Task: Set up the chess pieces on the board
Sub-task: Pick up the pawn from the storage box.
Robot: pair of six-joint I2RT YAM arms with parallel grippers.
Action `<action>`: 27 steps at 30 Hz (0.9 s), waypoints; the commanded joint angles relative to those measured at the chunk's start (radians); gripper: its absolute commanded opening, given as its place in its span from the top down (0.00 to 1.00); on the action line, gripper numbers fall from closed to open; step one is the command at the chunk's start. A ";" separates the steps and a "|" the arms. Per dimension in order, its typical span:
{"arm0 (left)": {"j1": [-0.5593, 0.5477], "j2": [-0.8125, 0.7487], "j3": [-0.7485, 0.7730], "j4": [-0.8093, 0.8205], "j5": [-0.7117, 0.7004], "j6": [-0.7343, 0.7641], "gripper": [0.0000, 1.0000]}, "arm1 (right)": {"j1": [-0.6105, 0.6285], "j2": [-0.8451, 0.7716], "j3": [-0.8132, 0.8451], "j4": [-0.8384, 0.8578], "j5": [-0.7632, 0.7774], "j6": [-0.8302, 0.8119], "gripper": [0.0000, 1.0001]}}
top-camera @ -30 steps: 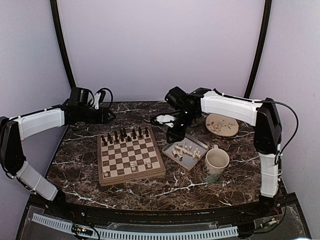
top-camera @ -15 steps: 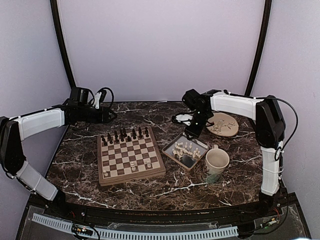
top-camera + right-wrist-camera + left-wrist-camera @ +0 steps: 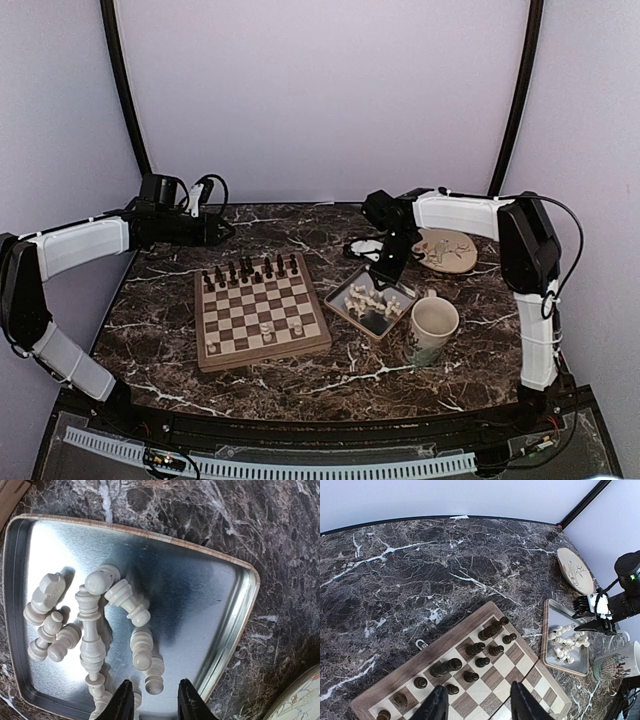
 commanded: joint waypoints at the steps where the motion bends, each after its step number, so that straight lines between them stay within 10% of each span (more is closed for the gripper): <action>1: 0.005 -0.009 -0.008 0.010 0.013 0.015 0.56 | -0.010 0.029 0.004 -0.009 -0.026 0.007 0.72; 12: 0.005 -0.005 -0.004 0.007 0.016 0.018 0.56 | -0.025 0.045 0.019 -0.029 -0.054 0.010 0.96; 27: 0.006 -0.005 0.001 -0.003 0.010 0.026 0.56 | -0.159 -0.021 0.098 -0.109 -0.353 0.047 0.99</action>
